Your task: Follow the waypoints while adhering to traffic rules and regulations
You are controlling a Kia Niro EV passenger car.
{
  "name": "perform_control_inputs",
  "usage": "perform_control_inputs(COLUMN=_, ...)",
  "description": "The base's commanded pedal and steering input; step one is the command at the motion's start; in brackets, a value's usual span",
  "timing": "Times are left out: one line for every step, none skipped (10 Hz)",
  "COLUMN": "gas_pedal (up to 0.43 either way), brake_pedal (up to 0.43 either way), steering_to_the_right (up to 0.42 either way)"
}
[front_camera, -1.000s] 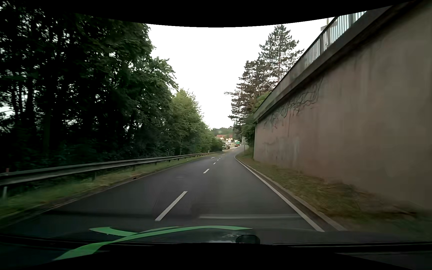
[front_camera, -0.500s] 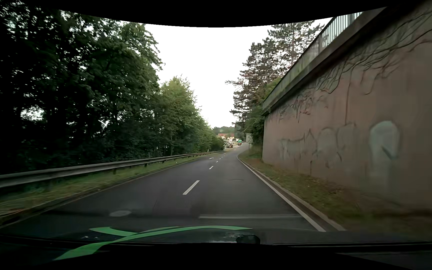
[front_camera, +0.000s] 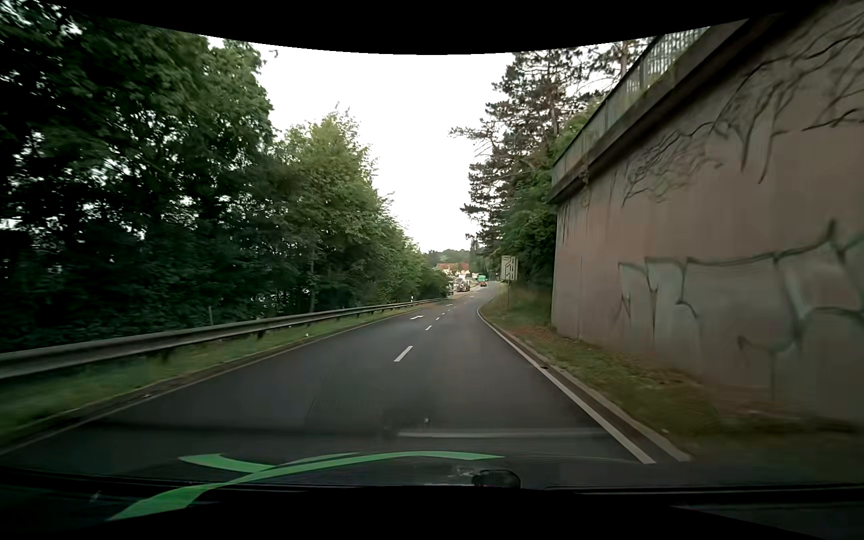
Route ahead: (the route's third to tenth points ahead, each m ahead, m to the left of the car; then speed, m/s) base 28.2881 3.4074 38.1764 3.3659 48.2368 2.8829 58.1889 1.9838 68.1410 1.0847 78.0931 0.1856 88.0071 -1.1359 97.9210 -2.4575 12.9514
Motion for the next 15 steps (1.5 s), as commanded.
perform_control_inputs(gas_pedal=0.079, brake_pedal=0.000, steering_to_the_right=0.000)
perform_control_inputs(gas_pedal=0.079, brake_pedal=0.000, steering_to_the_right=-0.001)
perform_control_inputs(gas_pedal=0.079, brake_pedal=0.000, steering_to_the_right=0.000)
perform_control_inputs(gas_pedal=0.079, brake_pedal=0.000, steering_to_the_right=0.000)
perform_control_inputs(gas_pedal=0.079, brake_pedal=0.000, steering_to_the_right=-0.001)
perform_control_inputs(gas_pedal=0.079, brake_pedal=0.000, steering_to_the_right=-0.002)
perform_control_inputs(gas_pedal=0.079, brake_pedal=0.000, steering_to_the_right=-0.001)
perform_control_inputs(gas_pedal=0.079, brake_pedal=0.000, steering_to_the_right=-0.002)
perform_control_inputs(gas_pedal=0.067, brake_pedal=0.000, steering_to_the_right=-0.001)
perform_control_inputs(gas_pedal=0.067, brake_pedal=0.000, steering_to_the_right=-0.002)
perform_control_inputs(gas_pedal=0.067, brake_pedal=0.000, steering_to_the_right=-0.001)
perform_control_inputs(gas_pedal=0.067, brake_pedal=0.000, steering_to_the_right=-0.002)
perform_control_inputs(gas_pedal=0.067, brake_pedal=0.000, steering_to_the_right=-0.002)
perform_control_inputs(gas_pedal=0.067, brake_pedal=0.000, steering_to_the_right=-0.002)
perform_control_inputs(gas_pedal=0.067, brake_pedal=0.000, steering_to_the_right=-0.001)
